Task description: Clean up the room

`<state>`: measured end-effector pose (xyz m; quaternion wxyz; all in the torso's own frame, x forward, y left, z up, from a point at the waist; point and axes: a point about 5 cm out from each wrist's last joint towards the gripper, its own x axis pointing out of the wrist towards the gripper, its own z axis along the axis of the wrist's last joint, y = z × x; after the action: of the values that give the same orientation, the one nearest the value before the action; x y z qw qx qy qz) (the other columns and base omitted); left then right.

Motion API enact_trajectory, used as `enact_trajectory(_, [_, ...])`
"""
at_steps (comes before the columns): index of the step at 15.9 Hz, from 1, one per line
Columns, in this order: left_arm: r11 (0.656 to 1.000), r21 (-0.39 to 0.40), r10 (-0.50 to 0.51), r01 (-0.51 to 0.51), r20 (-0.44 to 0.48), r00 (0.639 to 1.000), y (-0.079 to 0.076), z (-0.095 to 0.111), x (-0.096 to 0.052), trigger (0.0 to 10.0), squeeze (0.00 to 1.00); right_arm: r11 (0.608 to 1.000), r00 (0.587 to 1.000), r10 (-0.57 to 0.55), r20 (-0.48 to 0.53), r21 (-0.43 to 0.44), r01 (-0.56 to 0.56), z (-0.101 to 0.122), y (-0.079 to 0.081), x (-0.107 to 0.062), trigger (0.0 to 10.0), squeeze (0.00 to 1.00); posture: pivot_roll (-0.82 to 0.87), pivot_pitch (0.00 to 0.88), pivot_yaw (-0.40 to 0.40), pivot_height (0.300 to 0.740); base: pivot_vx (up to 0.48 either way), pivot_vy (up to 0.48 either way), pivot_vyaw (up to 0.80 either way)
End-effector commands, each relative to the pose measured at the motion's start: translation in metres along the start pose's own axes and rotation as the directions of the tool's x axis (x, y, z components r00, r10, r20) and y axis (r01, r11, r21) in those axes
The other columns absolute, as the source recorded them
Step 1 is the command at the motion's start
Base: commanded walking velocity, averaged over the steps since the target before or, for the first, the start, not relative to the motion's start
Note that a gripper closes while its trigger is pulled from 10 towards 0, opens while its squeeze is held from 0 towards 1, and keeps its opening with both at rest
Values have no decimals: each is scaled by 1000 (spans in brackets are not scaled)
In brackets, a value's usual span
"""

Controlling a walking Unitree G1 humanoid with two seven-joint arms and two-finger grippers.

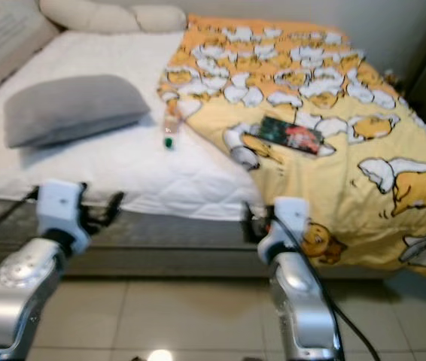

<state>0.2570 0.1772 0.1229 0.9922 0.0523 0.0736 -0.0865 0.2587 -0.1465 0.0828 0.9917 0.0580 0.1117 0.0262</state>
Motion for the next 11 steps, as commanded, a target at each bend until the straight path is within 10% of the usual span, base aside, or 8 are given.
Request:
enact_trajectory(1, [1000,0,-20,20,11,1000,-6,4,2,10000,0,1000,1000,-29,8,-5,29,4,-9,-1,10000,0,-18,0,22,740,0,476,0])
enact_trajectory(11, [1000,3,-22,22,59,998,-10,11,2,10000,0,1000,1000,12,20,7,-13,7,-5,1,10000,0,-10,0,11,740,0,173,0])
